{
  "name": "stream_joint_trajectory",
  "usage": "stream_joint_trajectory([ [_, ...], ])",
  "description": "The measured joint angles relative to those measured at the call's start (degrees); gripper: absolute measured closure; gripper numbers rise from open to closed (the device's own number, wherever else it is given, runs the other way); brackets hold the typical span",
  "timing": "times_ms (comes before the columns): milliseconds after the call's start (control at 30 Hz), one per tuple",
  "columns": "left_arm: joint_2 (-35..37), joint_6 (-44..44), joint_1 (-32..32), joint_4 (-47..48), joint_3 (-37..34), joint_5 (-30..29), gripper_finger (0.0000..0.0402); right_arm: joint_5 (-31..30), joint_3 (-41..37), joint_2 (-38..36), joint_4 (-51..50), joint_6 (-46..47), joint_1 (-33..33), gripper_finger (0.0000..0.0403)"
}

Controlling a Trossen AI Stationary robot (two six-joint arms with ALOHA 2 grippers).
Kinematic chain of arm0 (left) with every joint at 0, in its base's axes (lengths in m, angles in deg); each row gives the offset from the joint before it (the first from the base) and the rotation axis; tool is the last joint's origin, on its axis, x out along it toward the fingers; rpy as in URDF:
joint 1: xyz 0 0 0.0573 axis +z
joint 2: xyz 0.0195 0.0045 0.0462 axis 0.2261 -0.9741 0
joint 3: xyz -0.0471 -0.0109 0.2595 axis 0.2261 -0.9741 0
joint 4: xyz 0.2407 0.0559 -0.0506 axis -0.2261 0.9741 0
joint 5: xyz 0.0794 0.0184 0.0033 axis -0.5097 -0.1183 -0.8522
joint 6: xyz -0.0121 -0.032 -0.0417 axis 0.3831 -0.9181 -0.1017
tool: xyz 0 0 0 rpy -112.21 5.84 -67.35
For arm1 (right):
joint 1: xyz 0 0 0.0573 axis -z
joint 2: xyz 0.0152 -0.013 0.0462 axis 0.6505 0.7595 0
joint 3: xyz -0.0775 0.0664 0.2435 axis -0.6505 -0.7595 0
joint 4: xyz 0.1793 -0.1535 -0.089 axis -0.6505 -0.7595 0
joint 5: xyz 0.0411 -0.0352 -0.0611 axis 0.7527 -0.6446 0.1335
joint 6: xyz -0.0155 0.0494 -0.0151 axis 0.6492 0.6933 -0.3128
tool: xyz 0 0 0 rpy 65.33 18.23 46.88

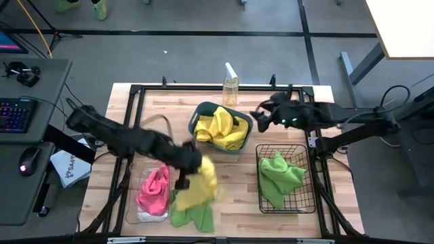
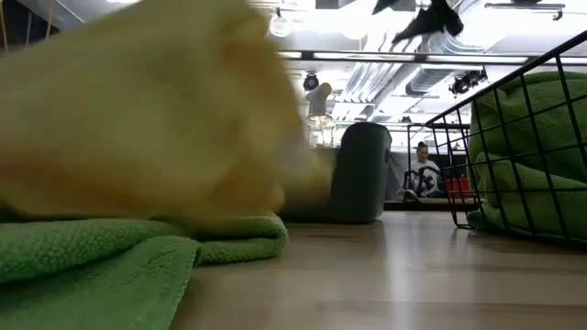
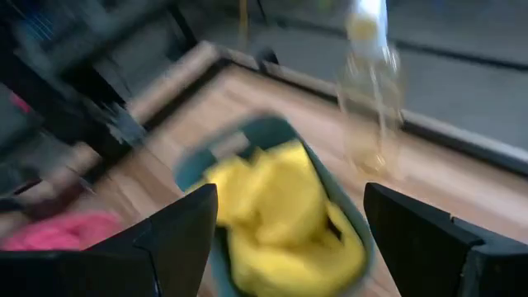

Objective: Sort microfiber towel by color & place in baskets
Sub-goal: Put the yellow microfiber cloth into the blue bin

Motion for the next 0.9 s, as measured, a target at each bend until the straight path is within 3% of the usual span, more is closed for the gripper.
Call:
stream_joint_trajectory([
  [167,5.3,15.3,6.3,-4.8,8.5,-17.4,0.0401,-3.9,0.0,-4.6,7.5,-5.6,0.0,0.0100],
  [267,5.5,24.3,11.1,-12.6,12.1,-21.5,0.0401,-5.9,0.0,-6.7,8.2,-7.1,0.0,0.0100],
  [467,4.8,32.6,18.9,-24.7,13.0,-20.6,0.0401,-6.8,0.0,-9.3,6.8,-6.9,0.0,0.0100],
  [700,-0.4,30.1,23.4,-20.5,12.2,-15.5,0.0402,-6.7,0.0,-9.7,4.9,-5.6,0.0,0.0100],
  [900,-4.3,26.3,23.6,-27.0,1.6,-13.3,0.0401,-6.6,0.0,-9.7,2.4,-4.3,0.0,0.0100],
])
